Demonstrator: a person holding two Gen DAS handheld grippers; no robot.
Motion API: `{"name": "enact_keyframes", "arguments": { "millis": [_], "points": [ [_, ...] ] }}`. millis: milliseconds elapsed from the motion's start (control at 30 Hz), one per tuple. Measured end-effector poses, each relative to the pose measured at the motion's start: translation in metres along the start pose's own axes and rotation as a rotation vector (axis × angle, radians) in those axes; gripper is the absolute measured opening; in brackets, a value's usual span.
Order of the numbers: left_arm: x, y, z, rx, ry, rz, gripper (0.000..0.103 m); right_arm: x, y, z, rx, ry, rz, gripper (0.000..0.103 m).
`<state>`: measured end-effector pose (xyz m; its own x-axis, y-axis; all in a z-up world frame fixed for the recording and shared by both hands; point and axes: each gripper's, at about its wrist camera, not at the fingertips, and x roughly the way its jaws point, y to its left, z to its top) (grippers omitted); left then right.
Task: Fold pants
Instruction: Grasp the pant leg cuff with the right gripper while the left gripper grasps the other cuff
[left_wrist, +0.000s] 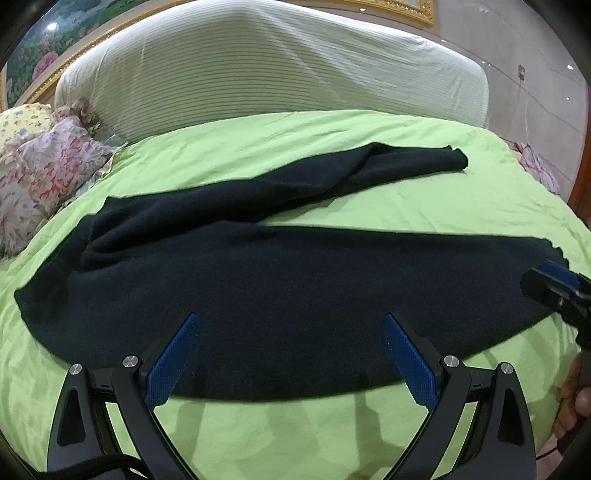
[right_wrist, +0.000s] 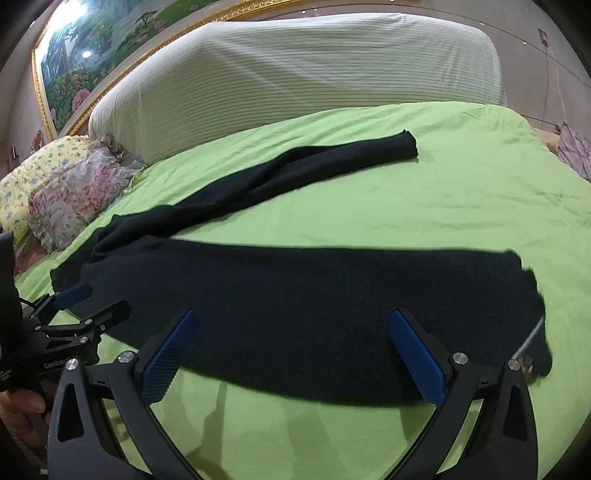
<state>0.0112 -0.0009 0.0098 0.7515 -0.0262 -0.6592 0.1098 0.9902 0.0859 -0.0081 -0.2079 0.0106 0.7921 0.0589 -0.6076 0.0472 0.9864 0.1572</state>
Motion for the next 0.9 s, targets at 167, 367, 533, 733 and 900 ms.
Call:
{"name": "enact_keyframes", "arguments": {
  "millis": [167,367,533,733,900],
  "points": [
    [0.009,0.004,0.032,0.005,-0.005,-0.003,0.099,0.000,-0.015,0.040,0.028,-0.039,0.018,0.103],
    [0.038,0.011,0.071,0.000,0.022,-0.017,0.099,0.010,-0.034,0.088,0.044,-0.051,0.019,0.103],
    [0.064,0.002,0.103,0.036,0.022,-0.050,0.099,0.023,-0.054,0.121,0.077,-0.047,0.014,0.103],
    [0.105,-0.022,0.139,0.118,0.058,-0.113,0.099,0.049,-0.087,0.159,0.113,-0.019,-0.009,0.103],
    [0.139,-0.041,0.168,0.153,0.077,-0.163,0.099,0.079,-0.114,0.185,0.143,0.021,-0.036,0.103]
  ]
}}
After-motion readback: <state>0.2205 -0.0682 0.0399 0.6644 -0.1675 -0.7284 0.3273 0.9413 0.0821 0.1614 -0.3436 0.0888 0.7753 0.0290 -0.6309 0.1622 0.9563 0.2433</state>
